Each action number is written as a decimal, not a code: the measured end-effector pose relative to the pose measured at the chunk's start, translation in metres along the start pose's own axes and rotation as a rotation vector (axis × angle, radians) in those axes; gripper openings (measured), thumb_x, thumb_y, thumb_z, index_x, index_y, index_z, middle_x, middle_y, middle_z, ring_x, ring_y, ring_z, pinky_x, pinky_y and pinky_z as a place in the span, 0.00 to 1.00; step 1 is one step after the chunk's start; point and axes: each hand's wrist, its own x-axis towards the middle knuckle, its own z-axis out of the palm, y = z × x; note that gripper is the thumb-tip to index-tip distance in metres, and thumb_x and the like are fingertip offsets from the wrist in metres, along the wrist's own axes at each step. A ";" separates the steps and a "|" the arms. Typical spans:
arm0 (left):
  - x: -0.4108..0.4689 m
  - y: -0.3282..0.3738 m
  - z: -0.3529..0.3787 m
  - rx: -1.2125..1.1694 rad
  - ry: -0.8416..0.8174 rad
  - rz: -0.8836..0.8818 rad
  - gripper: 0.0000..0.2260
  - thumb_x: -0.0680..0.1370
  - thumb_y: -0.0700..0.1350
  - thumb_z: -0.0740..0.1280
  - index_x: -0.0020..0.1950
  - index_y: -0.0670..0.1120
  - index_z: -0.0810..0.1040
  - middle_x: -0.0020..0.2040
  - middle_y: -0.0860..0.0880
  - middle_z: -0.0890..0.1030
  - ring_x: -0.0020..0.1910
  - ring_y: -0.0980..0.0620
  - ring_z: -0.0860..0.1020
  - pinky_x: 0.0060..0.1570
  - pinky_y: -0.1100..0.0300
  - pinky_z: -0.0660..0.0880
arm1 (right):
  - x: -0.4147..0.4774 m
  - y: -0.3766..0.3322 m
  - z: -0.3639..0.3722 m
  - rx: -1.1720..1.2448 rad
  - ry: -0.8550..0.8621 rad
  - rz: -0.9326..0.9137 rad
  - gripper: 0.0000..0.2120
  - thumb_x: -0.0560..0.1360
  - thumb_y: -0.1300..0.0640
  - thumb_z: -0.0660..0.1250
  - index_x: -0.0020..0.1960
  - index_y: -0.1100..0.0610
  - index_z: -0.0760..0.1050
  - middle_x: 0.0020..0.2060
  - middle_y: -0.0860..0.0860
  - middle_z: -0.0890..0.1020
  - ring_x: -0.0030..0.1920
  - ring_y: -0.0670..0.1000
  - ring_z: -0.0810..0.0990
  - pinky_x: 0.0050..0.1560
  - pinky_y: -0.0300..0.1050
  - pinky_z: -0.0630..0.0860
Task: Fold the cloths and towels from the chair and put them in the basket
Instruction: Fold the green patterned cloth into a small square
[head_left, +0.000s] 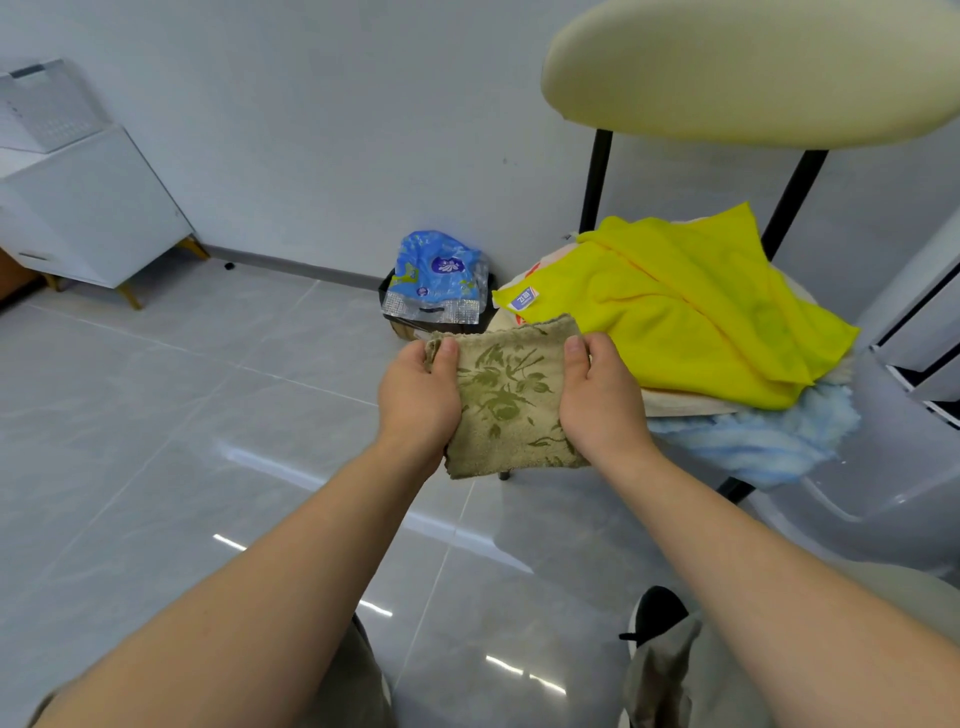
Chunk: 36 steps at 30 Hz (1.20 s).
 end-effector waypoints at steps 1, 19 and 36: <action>0.000 0.000 0.001 0.040 0.007 0.035 0.14 0.80 0.56 0.63 0.43 0.46 0.77 0.41 0.46 0.83 0.43 0.44 0.82 0.47 0.44 0.79 | 0.001 0.001 -0.001 -0.008 0.002 0.004 0.14 0.85 0.50 0.54 0.46 0.57 0.68 0.33 0.47 0.72 0.35 0.52 0.69 0.36 0.48 0.57; -0.010 -0.004 0.011 0.061 -0.051 -0.109 0.12 0.82 0.53 0.60 0.54 0.45 0.75 0.51 0.47 0.81 0.52 0.46 0.79 0.54 0.50 0.76 | -0.003 -0.006 0.002 0.010 -0.105 0.095 0.24 0.83 0.40 0.50 0.42 0.56 0.72 0.39 0.52 0.79 0.43 0.56 0.76 0.43 0.48 0.68; -0.007 0.002 -0.002 -0.078 -0.250 -0.210 0.14 0.82 0.53 0.64 0.50 0.44 0.79 0.45 0.46 0.85 0.43 0.49 0.84 0.41 0.55 0.79 | 0.004 0.008 -0.006 0.218 -0.163 0.292 0.25 0.83 0.39 0.55 0.48 0.59 0.79 0.43 0.54 0.85 0.47 0.55 0.83 0.51 0.53 0.81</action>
